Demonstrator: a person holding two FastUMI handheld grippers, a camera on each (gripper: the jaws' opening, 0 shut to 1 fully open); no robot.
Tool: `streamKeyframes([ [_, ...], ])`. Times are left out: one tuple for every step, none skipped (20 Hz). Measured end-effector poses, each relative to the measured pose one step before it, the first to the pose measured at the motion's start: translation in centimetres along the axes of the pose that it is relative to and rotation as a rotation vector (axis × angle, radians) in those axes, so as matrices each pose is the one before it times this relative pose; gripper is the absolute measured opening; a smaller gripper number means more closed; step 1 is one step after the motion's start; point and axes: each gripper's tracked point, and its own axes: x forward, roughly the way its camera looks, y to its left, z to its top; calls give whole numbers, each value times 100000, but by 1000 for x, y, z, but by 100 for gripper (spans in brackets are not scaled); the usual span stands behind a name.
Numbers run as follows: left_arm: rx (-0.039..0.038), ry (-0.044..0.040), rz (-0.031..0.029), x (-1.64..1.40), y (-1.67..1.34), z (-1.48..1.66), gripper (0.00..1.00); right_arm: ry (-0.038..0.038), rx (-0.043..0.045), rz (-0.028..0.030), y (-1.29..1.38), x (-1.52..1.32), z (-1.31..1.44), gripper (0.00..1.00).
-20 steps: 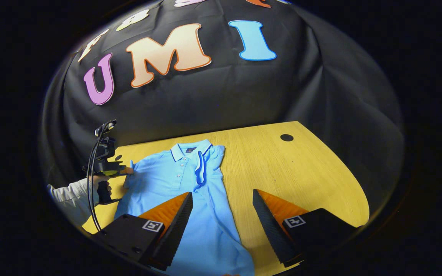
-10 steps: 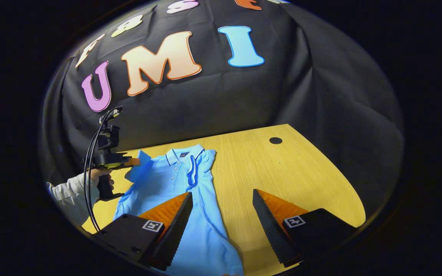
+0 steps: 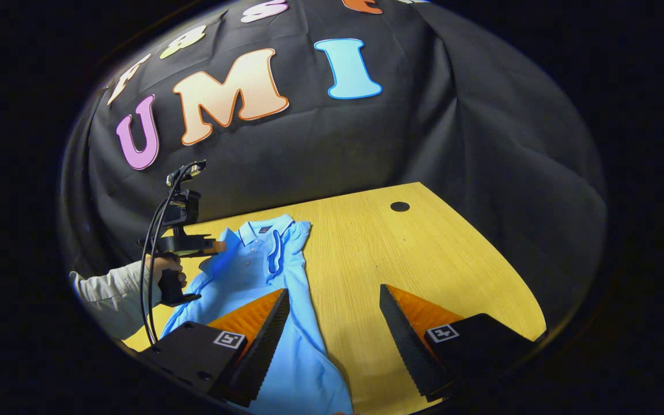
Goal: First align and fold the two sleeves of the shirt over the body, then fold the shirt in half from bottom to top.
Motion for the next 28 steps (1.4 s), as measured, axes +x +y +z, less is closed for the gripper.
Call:
streamKeyframes([
  [845,-183,-1046,84,-325,-81,0,-423,815,-222,162,99,139,98],
  [-120,-228,-1957,-39,-397,-74,0,-165,949,-80,373,264,51,98],
  [-1618,146,-3064,-376,-481,114,0,81,921,-92,330,169,78,98],
  [-2362,-499,-4709,-248,-826,2,14,-123,777,-81,315,298,104,98],
  [-565,-2236,-2082,-576,-186,549,34,-542,349,-360,308,191,219,98],
  [764,-2606,-122,-420,532,-25,54,-740,134,-500,329,283,236,98],
  [1912,-2663,1020,-1815,569,1564,74,-740,-229,-513,312,218,216,98],
  [846,-1710,315,-488,577,379,94,-563,-636,-616,294,320,133,98],
  [-466,-1806,-528,-1074,176,487,95,-831,-802,-525,258,0,228,98],
  [-1103,-1730,-777,-1094,206,409,96,-1194,-847,-384,298,-84,185,98],
  [-1155,-1944,-259,-1379,268,376,96,-1265,-342,94,322,-365,322,98],
  [-1359,-1185,183,-1515,333,209,96,-868,143,869,493,-330,91,98],
  [-1255,-1793,-452,-1578,88,217,96,-349,-387,2091,610,-651,-96,93],
  [-724,-1651,-730,-1696,-84,91,96,-514,-1686,2033,454,-544,-234,98],
  [-595,-2460,686,-1660,273,193,96,-160,-2192,1891,321,-636,-267,93],
  [-68,-1439,1618,-1579,429,-53,96,106,-1595,2015,497,-510,-369,98],
  [239,-1065,1646,-1816,503,-18,96,-145,-920,1937,513,-698,-286,98],
  [320,-1213,927,-1677,299,-127,96,-668,-661,1257,334,-686,-161,98],
  [1088,-434,1102,-1630,355,-230,96,-365,-544,885,232,-747,-224,98],
  [1454,-352,1140,-1530,475,-447,96,111,-569,951,407,-779,-479,98],
  [1772,206,904,-1359,391,-643,96,-259,-636,387,171,-914,-237,98],
  [1209,-371,407,-1285,190,-596,96,-474,-718,557,244,-695,-234,98],
  [832,1319,387,-1339,219,-749,96,-435,-776,319,170,-900,-274,98],
  [300,826,745,-1395,322,-1008,95,334,-621,396,213,-679,-537,98],
  [-314,1162,261,-1270,199,-900,96,505,-510,552,263,-829,-637,98],
  [-590,595,-32,-1134,46,-910,96,35,-619,205,113,-550,-388,98],
  [-497,330,-265,-1080,94,-707,95,227,-707,-18,45,-601,-522,98],
  [-256,63,17,-870,253,-711,96,914,-469,-214,10,-348,-847,98],
])
